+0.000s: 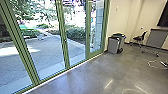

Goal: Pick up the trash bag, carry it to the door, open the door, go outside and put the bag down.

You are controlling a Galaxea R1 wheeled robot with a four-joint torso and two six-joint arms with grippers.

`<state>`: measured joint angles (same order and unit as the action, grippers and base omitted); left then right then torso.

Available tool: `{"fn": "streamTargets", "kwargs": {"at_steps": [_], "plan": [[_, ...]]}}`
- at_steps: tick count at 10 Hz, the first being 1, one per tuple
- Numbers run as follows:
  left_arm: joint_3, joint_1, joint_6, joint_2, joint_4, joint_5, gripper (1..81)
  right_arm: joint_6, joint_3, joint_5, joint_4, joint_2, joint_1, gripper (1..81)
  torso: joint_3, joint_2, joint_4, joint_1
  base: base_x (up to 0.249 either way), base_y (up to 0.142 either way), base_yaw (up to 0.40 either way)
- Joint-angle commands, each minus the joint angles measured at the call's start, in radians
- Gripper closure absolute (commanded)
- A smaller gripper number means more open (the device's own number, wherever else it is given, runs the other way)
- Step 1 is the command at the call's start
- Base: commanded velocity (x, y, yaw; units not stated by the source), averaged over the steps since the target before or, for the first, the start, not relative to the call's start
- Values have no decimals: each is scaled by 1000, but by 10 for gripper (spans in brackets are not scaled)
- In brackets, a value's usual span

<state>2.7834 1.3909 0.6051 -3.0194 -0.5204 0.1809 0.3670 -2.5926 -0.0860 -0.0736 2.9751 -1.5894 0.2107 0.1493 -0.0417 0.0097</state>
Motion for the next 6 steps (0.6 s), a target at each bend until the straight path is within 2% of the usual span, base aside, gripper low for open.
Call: {"fn": "streamTargets", "kwargs": {"at_steps": [1, 6], "plan": [[4, -57, 7, 5, 2, 72, 811, -5, 5, 55, -11, 0, 33, 10, 0, 0, 0, 0, 158, 0, 0], [4, -57, 7, 3, 2, 72, 811, -5, 5, 55, -11, 3, 33, 10, 0, 0, 0, 0, 154, 0, 0]]}}
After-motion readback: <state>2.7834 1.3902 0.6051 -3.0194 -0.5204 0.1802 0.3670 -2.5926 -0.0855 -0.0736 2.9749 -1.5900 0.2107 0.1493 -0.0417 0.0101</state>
